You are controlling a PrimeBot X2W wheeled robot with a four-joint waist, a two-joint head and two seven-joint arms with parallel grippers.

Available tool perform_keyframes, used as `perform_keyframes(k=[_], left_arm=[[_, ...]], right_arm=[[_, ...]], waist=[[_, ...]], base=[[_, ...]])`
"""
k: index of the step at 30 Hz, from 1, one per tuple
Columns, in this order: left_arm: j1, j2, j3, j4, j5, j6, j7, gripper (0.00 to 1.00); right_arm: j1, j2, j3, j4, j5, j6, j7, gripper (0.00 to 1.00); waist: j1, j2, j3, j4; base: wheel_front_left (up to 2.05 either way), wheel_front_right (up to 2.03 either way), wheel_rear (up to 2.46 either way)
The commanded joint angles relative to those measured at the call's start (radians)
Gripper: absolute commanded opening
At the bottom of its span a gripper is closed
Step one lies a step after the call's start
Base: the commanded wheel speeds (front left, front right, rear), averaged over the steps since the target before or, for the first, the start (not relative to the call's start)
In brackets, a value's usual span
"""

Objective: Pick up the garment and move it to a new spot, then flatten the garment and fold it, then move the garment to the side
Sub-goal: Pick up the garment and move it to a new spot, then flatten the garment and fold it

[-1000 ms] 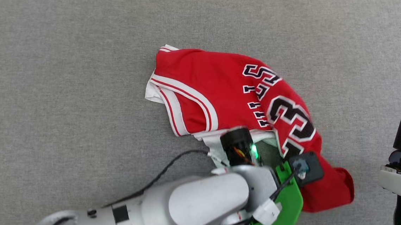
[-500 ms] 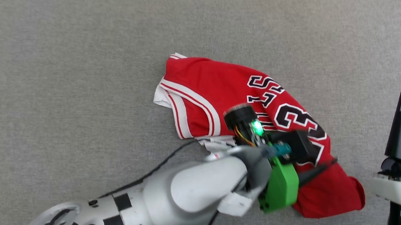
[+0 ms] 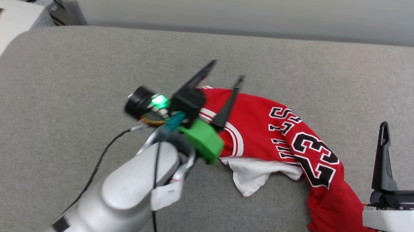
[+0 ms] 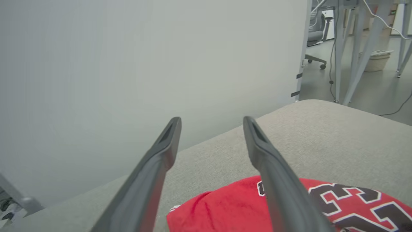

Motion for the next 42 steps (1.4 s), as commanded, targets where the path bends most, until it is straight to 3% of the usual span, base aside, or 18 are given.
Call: perform_keyframes(k=[1,6,15,18,26,42], left_arm=[[0.058,0.021,0.041,-0.026,0.020,0.026,-0.005,1.00],[0.247,0.061,0.234,-0.134,0.056,0.093,-0.005,1.00],[0.539,0.059,0.505,-0.236,0.144,0.118,-0.006,1.00],[0.636,0.035,0.576,-0.270,0.199,0.077,-0.006,1.00],[0.738,-0.019,0.630,-0.290,0.293,-0.041,-0.006,1.00],[0.773,-0.112,0.737,-0.277,0.384,-0.131,-0.006,1.00]], right_arm=[[0.017,0.001,0.008,0.004,0.005,-0.001,-0.005,1.00],[0.042,0.000,0.029,0.019,0.005,-0.001,-0.005,1.00],[0.067,-0.012,0.074,0.064,0.025,-0.001,-0.005,1.00],[0.076,-0.014,0.087,0.097,0.039,-0.001,-0.005,1.00],[0.101,-0.021,0.096,0.151,0.051,-0.001,-0.005,1.00],[0.125,-0.024,0.112,0.215,0.066,-0.001,-0.005,1.00]], waist=[[0.0000,-0.0001,-0.054,0.043],[0.0000,-0.0001,-0.084,0.066],[0.0000,-0.0001,-0.117,0.087],[0.0000,-0.0001,-0.128,0.085],[0.0000,-0.0001,-0.142,0.079],[0.0000,-0.0001,-0.149,0.084]], base=[[0.00,0.00,0.00],[0.00,0.00,0.00],[0.00,0.00,0.00],[0.00,0.00,0.00],[0.00,0.00,0.00],[0.00,0.00,0.00]])
